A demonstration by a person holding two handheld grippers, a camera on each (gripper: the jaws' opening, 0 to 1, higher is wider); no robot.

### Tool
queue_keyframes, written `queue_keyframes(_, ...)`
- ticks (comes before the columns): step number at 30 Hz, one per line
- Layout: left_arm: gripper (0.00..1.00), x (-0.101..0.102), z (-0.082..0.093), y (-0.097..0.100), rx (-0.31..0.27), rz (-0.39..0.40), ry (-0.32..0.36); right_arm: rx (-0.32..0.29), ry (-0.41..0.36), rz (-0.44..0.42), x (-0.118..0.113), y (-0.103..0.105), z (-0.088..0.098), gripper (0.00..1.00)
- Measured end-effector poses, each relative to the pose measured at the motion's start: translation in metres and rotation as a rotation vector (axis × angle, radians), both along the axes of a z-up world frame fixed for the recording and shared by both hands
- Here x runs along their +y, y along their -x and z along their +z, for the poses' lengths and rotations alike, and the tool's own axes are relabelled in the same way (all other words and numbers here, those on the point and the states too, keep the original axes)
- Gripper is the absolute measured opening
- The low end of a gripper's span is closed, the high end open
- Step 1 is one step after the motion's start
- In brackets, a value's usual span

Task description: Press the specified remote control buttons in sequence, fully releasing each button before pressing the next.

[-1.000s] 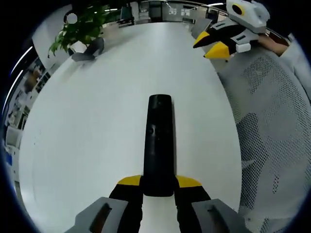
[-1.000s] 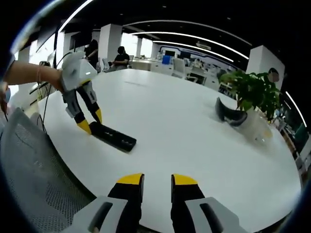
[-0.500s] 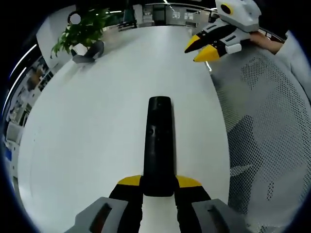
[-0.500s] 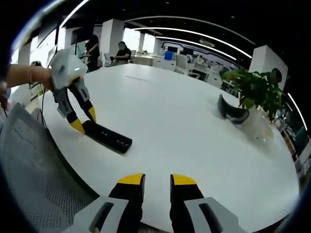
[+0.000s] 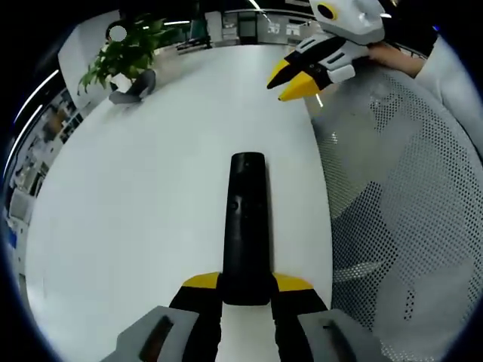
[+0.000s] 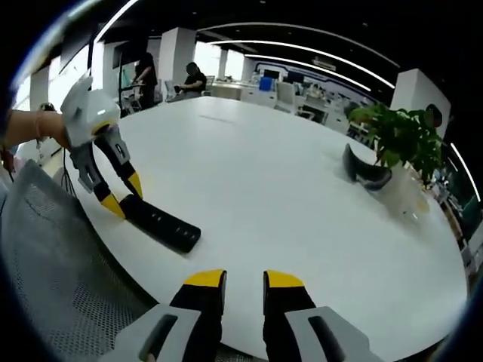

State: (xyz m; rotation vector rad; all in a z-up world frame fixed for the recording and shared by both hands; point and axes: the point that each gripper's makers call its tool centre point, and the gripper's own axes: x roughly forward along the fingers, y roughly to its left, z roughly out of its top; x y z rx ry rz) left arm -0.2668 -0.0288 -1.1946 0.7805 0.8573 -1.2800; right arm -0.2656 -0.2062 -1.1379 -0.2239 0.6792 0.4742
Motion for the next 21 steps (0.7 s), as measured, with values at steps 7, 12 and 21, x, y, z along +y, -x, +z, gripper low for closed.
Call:
queue_keyframes(7,0.25,0.000,0.000,0.000,0.003,-0.017,-0.017,0.161,-0.232,0.123,0.033,0.021,0.004,0.14)
queue_keyframes(12,0.25,-0.001,0.000,0.000,0.009,-0.019,-0.035,0.166,-0.499,0.125,0.047,0.015,0.049,0.00)
queue_keyframes(21,0.25,0.001,0.000,0.000,0.012,-0.007,-0.014,0.249,-0.422,0.188,0.061,0.002,0.028,0.00)
